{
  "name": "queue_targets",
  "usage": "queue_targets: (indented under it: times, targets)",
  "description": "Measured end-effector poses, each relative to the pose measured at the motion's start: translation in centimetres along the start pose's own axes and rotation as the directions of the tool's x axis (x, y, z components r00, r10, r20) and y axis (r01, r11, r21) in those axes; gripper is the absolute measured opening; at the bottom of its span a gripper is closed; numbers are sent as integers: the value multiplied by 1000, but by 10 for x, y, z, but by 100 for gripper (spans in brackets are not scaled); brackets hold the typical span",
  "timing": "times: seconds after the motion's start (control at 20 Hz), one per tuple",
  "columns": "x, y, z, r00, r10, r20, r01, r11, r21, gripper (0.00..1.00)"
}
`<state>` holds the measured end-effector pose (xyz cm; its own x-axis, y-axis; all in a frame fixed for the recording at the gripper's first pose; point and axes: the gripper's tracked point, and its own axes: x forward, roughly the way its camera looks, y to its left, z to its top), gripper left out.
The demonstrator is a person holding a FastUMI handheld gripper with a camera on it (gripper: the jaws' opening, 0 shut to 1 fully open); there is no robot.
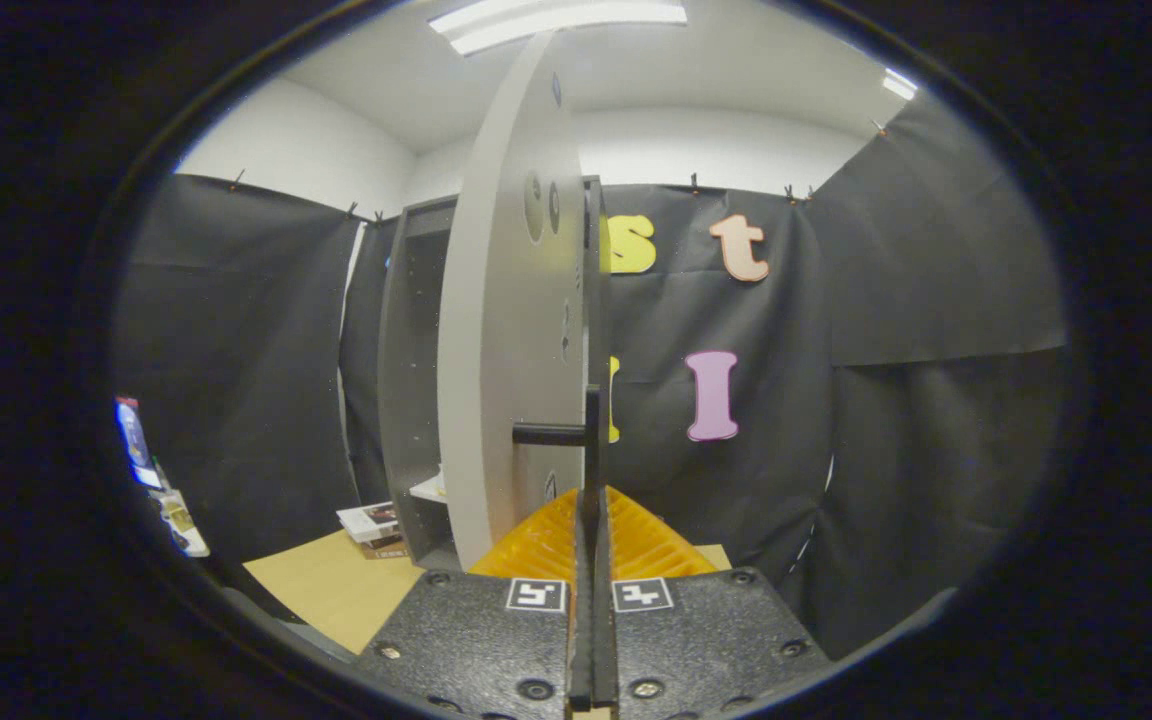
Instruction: Open the shoe cabinet door, grab the shoes and put them into the shoe cabinet, then close the shoe cabinet door.
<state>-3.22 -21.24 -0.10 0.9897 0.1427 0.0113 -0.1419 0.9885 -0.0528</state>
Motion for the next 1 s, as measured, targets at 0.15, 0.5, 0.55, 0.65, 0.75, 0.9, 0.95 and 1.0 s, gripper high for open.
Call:
queue_targets:
  times: [0.15, 0.5, 0.55, 0.65, 0.75, 0.9, 0.95, 1.0]
  targets:
    - [-3, -1, -6, 998, -51, -29, 51, 999, 14, 4]
    - [-67, 28, -19, 990, -125, 66, 126, 992, -13, 80]
    - [-77, 36, -27, 991, -116, 62, 116, 993, 5, 95]
    - [-91, 54, -40, 993, -100, 59, 98, 994, 38, 99]
    - [-97, 74, -60, 996, -85, 35, 84, 996, 42, 99]
    - [-92, 105, -91, 998, -54, 11, 53, 998, 30, 99]
    - [-90, 118, -102, 1000, -30, 2, 30, 999, 24, 99]
    - [-87, 133, -115, 1000, 15, -13, -15, 1000, 16, 99]
